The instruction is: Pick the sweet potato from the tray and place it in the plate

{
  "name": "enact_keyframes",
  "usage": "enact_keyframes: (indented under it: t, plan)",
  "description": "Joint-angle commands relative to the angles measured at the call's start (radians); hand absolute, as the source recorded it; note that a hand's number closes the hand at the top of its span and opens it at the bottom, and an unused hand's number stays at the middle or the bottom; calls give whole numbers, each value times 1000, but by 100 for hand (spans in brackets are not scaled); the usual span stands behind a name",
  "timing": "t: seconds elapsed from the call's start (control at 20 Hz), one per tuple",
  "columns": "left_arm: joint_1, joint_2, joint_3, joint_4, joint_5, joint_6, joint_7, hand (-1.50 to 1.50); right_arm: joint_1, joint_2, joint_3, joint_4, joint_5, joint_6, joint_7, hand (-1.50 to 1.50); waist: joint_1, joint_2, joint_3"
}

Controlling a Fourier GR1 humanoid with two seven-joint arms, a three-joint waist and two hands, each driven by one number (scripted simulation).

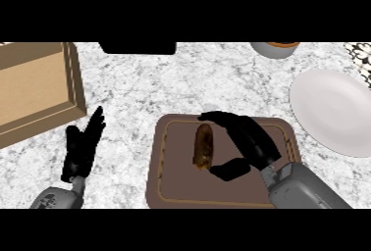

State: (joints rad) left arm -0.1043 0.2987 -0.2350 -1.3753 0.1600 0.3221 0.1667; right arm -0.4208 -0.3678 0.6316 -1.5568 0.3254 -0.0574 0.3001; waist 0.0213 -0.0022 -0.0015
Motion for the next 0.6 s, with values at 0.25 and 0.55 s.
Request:
enact_keyframes:
  t: [0.25,0.55]
  plan:
    - [13,-24,-9,-4,-33,27,1,0,-291,41,140,42,170,319,347,-150,-8,0,-1]
    - [29,-16,16,-2,-21,-1,-31,0,-440,141,84,190,38,609,511,-150,-3,4,0]
